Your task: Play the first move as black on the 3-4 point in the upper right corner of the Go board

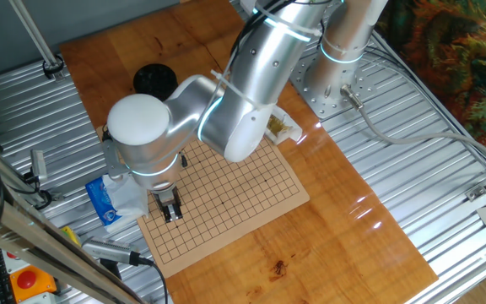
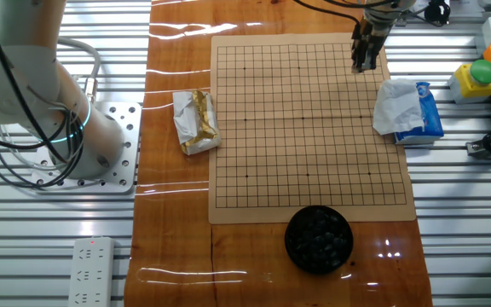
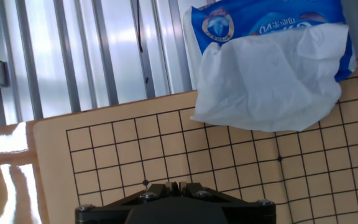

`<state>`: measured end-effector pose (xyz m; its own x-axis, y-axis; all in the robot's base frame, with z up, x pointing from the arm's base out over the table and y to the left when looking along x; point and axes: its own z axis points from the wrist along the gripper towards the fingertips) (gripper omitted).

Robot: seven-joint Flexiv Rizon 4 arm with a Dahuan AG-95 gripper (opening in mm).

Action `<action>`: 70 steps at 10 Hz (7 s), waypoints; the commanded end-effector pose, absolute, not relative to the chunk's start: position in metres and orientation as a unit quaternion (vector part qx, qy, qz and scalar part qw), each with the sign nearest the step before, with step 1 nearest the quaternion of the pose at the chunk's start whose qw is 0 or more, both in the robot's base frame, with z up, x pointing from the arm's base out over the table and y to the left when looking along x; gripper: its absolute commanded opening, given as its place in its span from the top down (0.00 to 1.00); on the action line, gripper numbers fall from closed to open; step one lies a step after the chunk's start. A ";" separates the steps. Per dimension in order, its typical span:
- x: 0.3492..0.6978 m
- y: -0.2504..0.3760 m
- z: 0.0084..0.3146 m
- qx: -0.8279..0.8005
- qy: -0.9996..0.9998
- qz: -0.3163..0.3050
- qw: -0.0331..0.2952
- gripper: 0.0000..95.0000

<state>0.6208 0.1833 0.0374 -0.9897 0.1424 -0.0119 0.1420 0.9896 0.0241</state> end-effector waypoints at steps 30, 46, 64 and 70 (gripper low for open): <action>0.619 0.195 0.034 -0.001 1.000 0.003 0.008 1.00; 0.606 0.203 0.014 -0.002 1.000 0.000 0.016 1.00; 0.604 0.204 0.010 -0.005 1.000 0.000 0.027 1.00; 0.604 0.204 0.010 -0.009 0.999 0.001 0.030 1.00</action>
<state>0.6036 0.2042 0.0108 -0.9980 -0.0172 -0.0604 -0.0174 0.9998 0.0019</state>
